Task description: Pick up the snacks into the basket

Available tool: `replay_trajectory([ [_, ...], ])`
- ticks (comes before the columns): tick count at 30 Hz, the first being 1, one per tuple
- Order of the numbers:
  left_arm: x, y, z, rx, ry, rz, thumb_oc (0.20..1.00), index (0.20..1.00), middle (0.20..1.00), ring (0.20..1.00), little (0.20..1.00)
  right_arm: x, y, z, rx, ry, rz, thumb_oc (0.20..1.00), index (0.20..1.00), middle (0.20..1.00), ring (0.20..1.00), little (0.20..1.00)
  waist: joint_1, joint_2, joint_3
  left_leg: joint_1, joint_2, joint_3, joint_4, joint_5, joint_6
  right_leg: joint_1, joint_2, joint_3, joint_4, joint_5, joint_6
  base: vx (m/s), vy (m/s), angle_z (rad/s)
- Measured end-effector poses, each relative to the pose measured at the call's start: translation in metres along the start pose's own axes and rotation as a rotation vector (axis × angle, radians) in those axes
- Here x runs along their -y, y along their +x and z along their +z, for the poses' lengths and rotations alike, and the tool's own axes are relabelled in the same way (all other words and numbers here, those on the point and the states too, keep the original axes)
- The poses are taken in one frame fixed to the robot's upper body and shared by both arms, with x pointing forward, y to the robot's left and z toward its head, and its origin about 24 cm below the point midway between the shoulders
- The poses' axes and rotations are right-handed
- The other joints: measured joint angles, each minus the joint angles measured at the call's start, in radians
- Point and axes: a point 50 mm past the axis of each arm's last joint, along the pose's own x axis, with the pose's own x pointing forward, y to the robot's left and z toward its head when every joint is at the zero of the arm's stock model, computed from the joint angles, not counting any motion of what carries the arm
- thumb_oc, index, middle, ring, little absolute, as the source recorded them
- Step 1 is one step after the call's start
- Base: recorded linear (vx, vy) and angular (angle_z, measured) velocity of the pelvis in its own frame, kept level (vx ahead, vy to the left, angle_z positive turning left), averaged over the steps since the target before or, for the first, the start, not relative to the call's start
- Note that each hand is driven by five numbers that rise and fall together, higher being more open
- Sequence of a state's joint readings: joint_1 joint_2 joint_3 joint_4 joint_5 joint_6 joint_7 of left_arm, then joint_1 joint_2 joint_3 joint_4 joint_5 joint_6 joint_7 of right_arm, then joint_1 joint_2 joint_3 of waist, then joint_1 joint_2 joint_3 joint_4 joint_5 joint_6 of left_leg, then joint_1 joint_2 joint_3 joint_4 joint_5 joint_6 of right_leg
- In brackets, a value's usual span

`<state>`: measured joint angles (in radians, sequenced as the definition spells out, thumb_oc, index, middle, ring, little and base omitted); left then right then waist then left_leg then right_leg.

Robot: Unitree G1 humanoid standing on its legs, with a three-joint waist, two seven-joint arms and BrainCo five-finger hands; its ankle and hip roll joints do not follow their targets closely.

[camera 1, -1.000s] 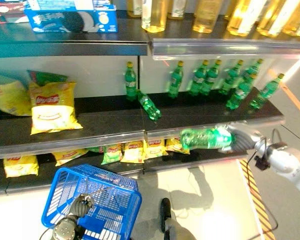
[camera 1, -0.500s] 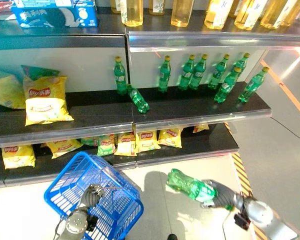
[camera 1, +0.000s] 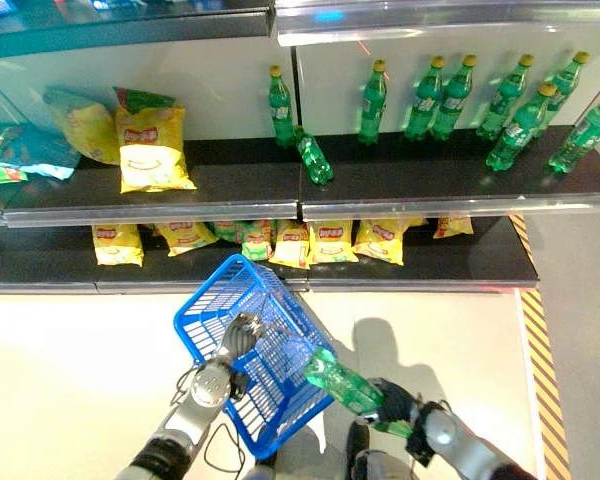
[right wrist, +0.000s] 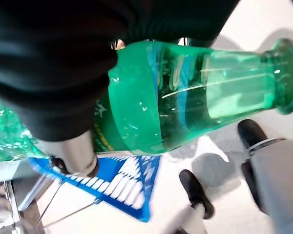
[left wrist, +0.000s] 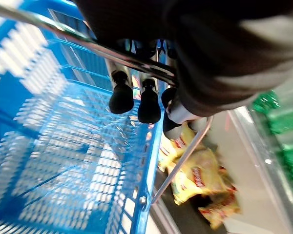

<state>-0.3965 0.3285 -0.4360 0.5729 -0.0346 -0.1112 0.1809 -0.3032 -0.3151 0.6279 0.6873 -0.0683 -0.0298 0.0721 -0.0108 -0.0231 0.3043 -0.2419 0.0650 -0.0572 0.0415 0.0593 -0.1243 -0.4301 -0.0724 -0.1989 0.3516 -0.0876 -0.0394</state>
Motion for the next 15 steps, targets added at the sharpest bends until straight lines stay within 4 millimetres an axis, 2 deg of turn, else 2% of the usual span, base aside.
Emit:
replay_trajectory([
  [3, 0.007, 0.000, 0.001, 0.002, 0.025, -0.019, 0.200, 0.200, 0.200, 0.200, 0.200, -0.010, 0.011, 0.015, 0.025, -0.012, 0.012, 0.200, 0.200, 0.200, 0.200, 0.200, -0.002, -0.005, 0.004, -0.017, -0.012, 0.006, 0.010, -0.004, 0.008, -0.019, -0.001, 0.024, -0.004, 0.009, 0.012, -0.02, 0.093, -0.11],
  [5, 0.007, 0.005, 0.009, 0.023, 0.030, -0.009, 0.200, 0.200, 0.200, 0.200, 0.200, -0.012, 0.019, 0.029, 0.046, -0.022, 0.005, 0.200, 0.200, 0.200, 0.200, 0.200, 0.000, 0.000, 0.028, -0.032, -0.018, 0.017, 0.014, -0.003, 0.012, -0.037, -0.001, 0.045, -0.001, 0.022, 0.020, 0.00, 0.083, -0.22],
  [8, 0.005, 0.013, 0.024, 0.066, 0.042, 0.008, 0.200, 0.200, 0.200, 0.200, 0.200, -0.014, 0.026, 0.041, 0.054, -0.061, 0.007, 0.200, 0.200, 0.200, 0.200, 0.200, 0.000, 0.001, 0.053, -0.040, -0.018, 0.029, 0.015, -0.002, 0.014, -0.048, 0.000, 0.055, -0.007, 0.033, 0.014, -0.01, 0.051, -0.10],
  [15, 0.010, 0.026, 0.055, 0.158, 0.077, 0.011, 0.200, 0.200, 0.200, 0.200, 0.200, -0.012, 0.032, 0.042, 0.020, -0.074, -0.031, 0.200, 0.200, 0.200, 0.200, 0.200, -0.001, 0.011, 0.062, -0.056, -0.004, 0.034, 0.009, -0.001, 0.013, -0.057, 0.018, 0.059, -0.040, 0.054, 0.010, 0.00, 0.025, -0.07],
])
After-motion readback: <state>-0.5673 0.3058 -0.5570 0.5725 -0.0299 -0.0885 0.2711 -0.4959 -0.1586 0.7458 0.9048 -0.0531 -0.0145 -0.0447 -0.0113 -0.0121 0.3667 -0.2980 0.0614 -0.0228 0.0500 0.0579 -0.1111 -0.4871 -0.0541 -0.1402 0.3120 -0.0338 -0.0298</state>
